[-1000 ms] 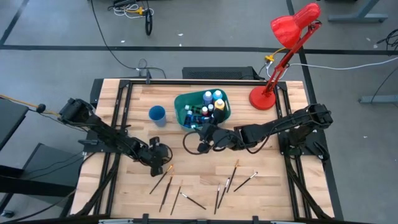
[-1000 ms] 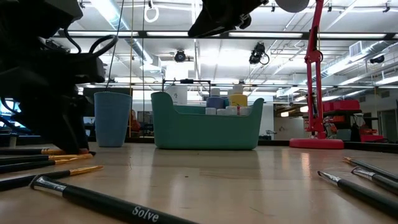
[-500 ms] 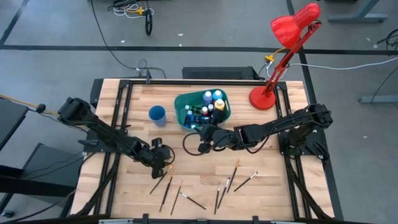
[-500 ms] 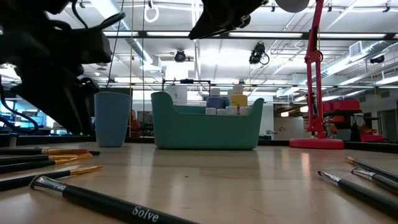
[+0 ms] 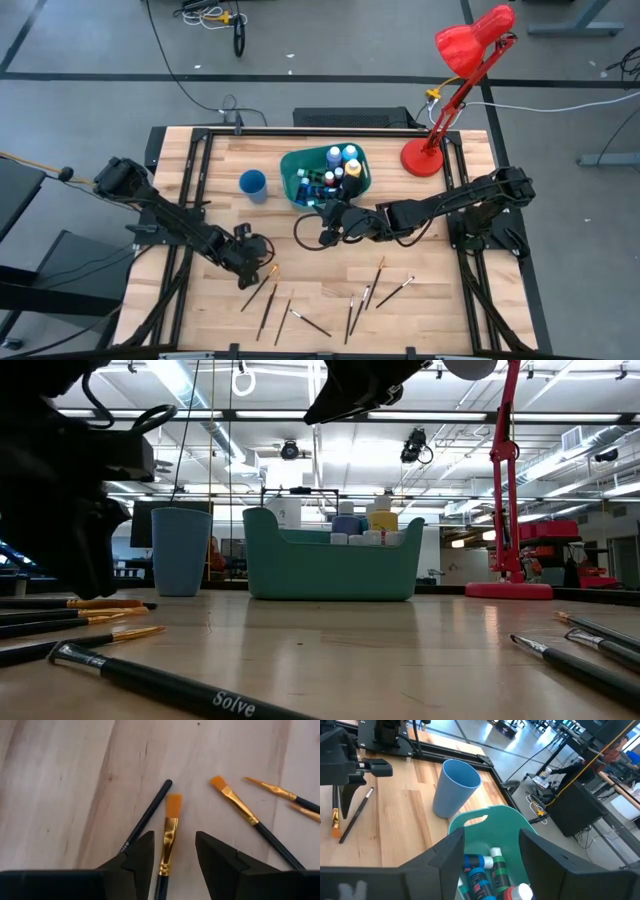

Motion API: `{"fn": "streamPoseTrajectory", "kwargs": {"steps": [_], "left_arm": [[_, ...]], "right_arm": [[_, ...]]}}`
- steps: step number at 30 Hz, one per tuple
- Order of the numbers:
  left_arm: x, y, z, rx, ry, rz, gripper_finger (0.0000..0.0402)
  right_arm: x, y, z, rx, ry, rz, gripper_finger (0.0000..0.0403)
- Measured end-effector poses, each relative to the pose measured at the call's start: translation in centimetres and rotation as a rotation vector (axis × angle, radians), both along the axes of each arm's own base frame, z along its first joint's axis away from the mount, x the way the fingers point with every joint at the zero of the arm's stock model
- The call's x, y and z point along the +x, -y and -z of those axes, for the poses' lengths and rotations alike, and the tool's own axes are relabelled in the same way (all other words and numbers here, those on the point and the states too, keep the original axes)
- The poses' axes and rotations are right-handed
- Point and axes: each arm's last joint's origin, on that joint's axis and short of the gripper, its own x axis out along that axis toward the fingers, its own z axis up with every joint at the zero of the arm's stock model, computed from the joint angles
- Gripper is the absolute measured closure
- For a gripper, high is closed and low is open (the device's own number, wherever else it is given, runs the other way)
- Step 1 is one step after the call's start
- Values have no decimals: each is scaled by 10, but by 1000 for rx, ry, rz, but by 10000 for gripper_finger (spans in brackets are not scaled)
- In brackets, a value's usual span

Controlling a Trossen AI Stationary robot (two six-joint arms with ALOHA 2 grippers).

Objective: Pick & Place Paint Supplies
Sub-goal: Put the gold paint brush into the blue cup

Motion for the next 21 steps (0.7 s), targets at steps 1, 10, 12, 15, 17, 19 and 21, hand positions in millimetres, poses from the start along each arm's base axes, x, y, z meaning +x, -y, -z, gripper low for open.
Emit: {"fn": "streamPoseTrajectory", "kwargs": {"steps": [1, 10, 12, 15, 17, 19, 21], "left_arm": [[0, 0, 0, 6, 4, -8, 249], [2, 2, 6, 14, 11, -19, 249], [4, 5, 8, 6, 17, -13, 249], [5, 9, 14, 12, 9, 4, 249], [5, 10, 16, 29, 7, 12, 249], [5, 10, 16, 50, 17, 6, 249], [5, 10, 16, 63, 21, 11, 249]], "right_arm": [[0, 0, 0, 0, 0, 0, 211], [0, 0, 0, 1, 1, -1, 211], [0, 0, 0, 1, 1, -1, 211], [0, 0, 0, 2, 2, -2, 211], [0, 0, 0, 2, 1, -3, 211], [0, -1, 0, 10, 0, -19, 211], [1, -1, 0, 22, -3, -42, 211]]}}
